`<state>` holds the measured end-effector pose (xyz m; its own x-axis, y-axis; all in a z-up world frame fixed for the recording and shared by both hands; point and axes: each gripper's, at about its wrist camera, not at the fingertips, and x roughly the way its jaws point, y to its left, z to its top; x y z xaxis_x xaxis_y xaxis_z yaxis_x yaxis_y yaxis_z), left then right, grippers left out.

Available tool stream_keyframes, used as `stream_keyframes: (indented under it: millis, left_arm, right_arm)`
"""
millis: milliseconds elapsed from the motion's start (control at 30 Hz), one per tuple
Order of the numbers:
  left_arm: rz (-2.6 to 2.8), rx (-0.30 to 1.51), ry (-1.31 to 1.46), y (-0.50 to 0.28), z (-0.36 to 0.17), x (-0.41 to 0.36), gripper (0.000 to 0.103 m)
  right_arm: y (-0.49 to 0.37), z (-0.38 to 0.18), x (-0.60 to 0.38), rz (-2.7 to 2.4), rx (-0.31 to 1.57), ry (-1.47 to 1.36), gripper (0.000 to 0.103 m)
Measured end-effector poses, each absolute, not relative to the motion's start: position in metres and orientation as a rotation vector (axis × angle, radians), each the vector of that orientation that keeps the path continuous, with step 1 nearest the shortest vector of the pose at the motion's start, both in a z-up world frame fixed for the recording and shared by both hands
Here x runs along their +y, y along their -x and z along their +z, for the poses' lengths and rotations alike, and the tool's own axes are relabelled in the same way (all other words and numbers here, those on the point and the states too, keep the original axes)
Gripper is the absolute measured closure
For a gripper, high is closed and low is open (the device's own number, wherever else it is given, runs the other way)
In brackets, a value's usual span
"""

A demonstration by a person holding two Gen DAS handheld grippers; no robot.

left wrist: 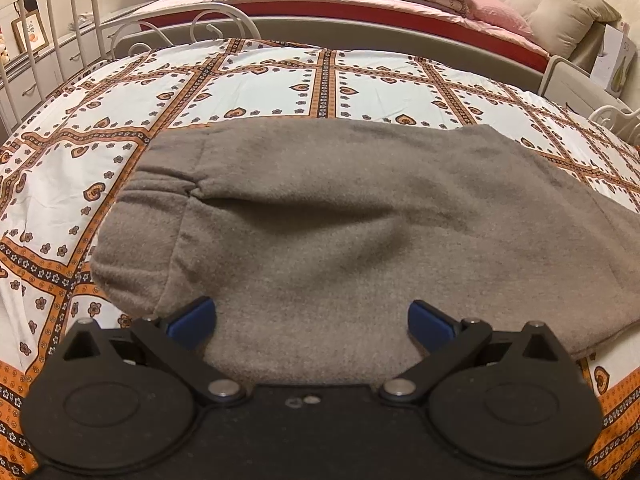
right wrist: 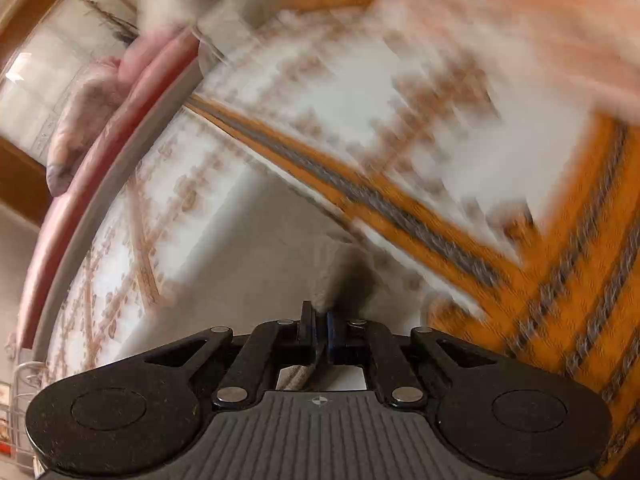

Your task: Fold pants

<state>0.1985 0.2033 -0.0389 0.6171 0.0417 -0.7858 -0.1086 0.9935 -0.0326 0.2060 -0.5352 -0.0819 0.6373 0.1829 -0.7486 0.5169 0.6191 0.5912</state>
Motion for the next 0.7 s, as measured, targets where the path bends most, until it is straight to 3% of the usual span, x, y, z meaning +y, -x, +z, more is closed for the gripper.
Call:
stream_keyframes:
  millis: [33, 100, 333, 500, 700]
  left_arm:
    - [0.088, 0.901, 0.079, -0.199, -0.039, 0.203, 0.006]
    - [0.095, 0.896, 0.09, -0.2, -0.037, 0.203, 0.007]
    - [0.19, 0.761, 0.132, -0.196, -0.014, 0.214, 0.018]
    - [0.287, 0.69, 0.101, -0.206, -0.004, 0.23, 0.019]
    - [0.3, 0.718, 0.151, -0.234, -0.008, 0.264, 0.028]
  right_arm:
    - [-0.203, -0.08, -0.541, -0.214, 0.865, -0.952, 0.098]
    - [-0.201, -0.065, -0.542, -0.25, 0.839, -0.891, 0.081]
    - [-0.206, -0.009, -0.479, -0.066, 0.66, -0.589, 0.081]
    - [-0.252, 0.007, -0.352, 0.31, 0.671, -0.409, 0.081]
    - [-0.317, -0.007, -0.196, 0.598, 0.718, -0.262, 0.081]
